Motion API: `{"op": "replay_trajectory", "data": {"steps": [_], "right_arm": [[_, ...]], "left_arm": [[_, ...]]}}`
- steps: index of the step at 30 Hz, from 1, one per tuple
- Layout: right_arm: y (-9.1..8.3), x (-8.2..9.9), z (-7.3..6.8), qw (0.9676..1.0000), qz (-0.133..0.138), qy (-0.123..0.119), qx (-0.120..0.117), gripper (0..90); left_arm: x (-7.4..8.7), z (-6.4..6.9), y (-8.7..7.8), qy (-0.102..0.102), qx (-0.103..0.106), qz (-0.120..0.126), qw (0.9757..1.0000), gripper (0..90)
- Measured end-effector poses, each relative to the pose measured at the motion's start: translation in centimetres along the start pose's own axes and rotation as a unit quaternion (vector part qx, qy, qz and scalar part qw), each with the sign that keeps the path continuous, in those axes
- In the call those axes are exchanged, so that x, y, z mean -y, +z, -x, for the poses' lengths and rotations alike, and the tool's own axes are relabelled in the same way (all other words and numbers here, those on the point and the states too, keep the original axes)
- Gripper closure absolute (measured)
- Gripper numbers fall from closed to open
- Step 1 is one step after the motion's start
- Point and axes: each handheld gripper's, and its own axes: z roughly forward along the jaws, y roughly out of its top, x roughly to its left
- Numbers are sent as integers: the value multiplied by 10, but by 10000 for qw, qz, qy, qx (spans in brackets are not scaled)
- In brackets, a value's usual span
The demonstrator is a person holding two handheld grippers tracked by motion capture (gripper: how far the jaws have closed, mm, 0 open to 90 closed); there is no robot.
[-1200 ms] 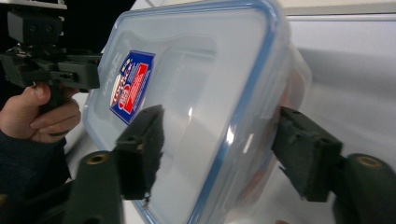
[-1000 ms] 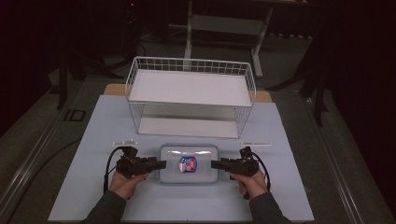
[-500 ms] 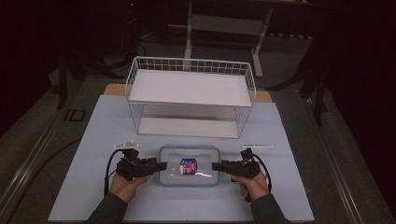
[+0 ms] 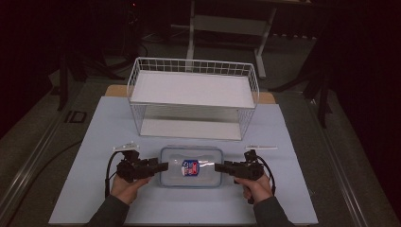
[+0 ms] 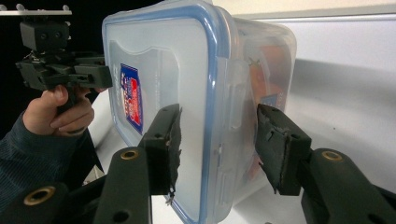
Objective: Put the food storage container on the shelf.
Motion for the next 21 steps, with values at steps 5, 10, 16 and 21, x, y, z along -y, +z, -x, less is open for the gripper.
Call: {"op": "replay_trajectory", "data": {"steps": [5,10,16,21], "right_arm": [[-2,-1,-4,9999,96,-91,-2,513],[-4,-4,-7,9997,171,-157,33,513],[-7,-7,-11,9992,264,-309,63,513],[-9,-10,-15,9986,330,-412,82,513]], "left_arm": [[-2,3,-3,70,-10,88,9999,482],[-3,5,-4,101,-20,139,9999,482],[-7,8,-6,185,-39,188,9996,483],[-10,10,-9,263,-34,248,9993,483]]}}
